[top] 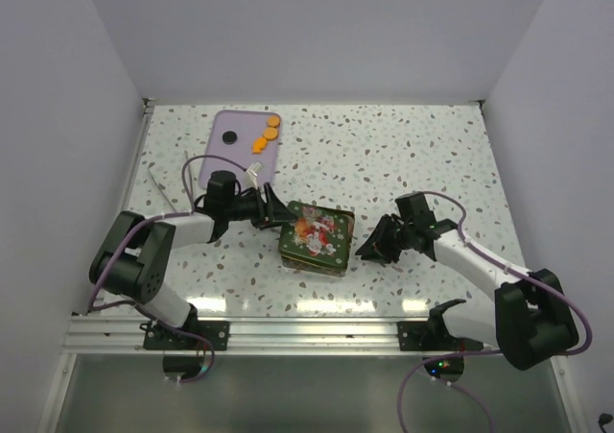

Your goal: Pack the cookies

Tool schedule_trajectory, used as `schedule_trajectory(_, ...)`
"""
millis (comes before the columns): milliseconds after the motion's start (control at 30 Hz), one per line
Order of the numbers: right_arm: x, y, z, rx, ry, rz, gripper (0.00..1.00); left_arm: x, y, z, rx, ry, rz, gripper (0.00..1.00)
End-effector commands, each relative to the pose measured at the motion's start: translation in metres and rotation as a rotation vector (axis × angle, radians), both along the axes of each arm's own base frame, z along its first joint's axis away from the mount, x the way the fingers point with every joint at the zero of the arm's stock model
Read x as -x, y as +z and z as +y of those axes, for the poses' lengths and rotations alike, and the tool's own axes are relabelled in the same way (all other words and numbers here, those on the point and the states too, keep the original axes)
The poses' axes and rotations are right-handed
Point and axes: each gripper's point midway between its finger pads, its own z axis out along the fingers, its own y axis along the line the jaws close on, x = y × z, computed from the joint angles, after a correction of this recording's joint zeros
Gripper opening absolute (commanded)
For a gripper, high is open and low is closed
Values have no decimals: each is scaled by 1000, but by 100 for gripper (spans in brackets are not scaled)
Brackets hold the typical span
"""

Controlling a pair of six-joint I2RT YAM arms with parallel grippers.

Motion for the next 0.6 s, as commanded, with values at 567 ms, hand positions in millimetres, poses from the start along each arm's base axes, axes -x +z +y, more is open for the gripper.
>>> schedule_trajectory(567, -9, -1, 3, 14, 32, -3, 27, -4, -45, 63, -426, 141, 54, 67)
